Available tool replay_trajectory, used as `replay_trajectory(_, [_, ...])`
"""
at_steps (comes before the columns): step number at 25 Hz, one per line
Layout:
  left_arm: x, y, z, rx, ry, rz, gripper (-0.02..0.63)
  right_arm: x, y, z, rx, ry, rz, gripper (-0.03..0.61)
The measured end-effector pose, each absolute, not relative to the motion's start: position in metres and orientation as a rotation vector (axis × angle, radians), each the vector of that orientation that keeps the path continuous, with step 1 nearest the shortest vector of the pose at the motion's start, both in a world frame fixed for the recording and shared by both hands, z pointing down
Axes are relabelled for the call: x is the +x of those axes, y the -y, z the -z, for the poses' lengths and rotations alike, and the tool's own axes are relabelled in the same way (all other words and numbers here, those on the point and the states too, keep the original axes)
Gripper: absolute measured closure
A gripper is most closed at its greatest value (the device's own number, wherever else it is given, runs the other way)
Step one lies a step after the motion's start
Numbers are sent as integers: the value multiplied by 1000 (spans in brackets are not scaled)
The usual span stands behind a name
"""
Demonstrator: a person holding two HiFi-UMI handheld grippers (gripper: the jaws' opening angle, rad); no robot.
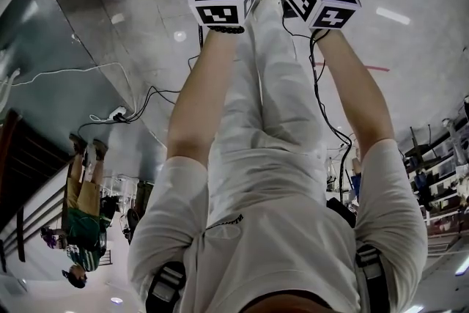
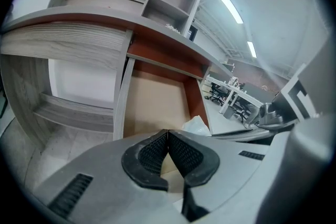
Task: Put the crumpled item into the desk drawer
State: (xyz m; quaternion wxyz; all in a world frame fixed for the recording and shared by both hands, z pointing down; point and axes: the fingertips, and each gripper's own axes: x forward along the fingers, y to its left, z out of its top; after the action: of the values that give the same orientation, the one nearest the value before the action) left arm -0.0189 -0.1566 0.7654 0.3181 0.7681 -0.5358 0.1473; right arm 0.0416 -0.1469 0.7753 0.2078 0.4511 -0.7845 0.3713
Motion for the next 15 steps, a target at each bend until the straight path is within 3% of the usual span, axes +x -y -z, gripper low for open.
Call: replay_trajectory(15, [-18,154,-763,2025,1398,-381,611,41,145,-775,1250,2186,-1051,483])
